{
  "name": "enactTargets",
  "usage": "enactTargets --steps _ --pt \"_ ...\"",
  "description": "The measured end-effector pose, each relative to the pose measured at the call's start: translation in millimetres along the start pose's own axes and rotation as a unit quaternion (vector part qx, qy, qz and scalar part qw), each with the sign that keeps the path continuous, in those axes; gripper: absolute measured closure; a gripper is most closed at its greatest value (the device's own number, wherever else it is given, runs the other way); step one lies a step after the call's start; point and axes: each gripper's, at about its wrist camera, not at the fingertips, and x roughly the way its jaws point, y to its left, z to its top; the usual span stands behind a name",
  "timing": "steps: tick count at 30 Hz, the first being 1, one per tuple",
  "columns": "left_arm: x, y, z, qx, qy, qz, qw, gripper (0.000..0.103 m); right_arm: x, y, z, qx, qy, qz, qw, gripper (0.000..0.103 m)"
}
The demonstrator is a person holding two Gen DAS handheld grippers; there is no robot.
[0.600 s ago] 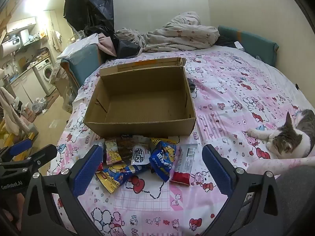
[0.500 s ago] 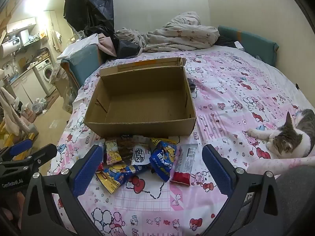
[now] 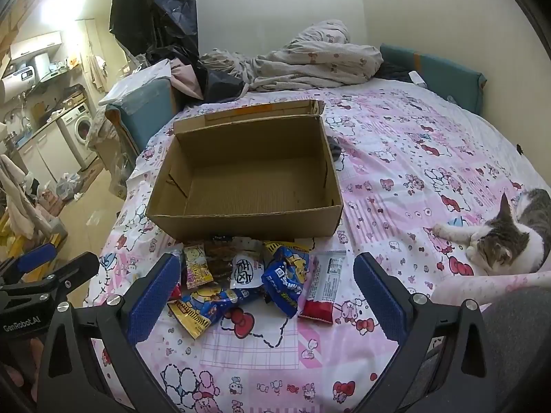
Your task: Organize snacks
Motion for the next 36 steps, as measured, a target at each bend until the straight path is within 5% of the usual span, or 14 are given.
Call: enactTargets --steps 36 --pt "0.2 2.2 -1.2 0.001 -0.002 0.001 1.0000 0.000 3.9 -1.3 -1.2 0.007 0.011 0.005 1.000 0.000"
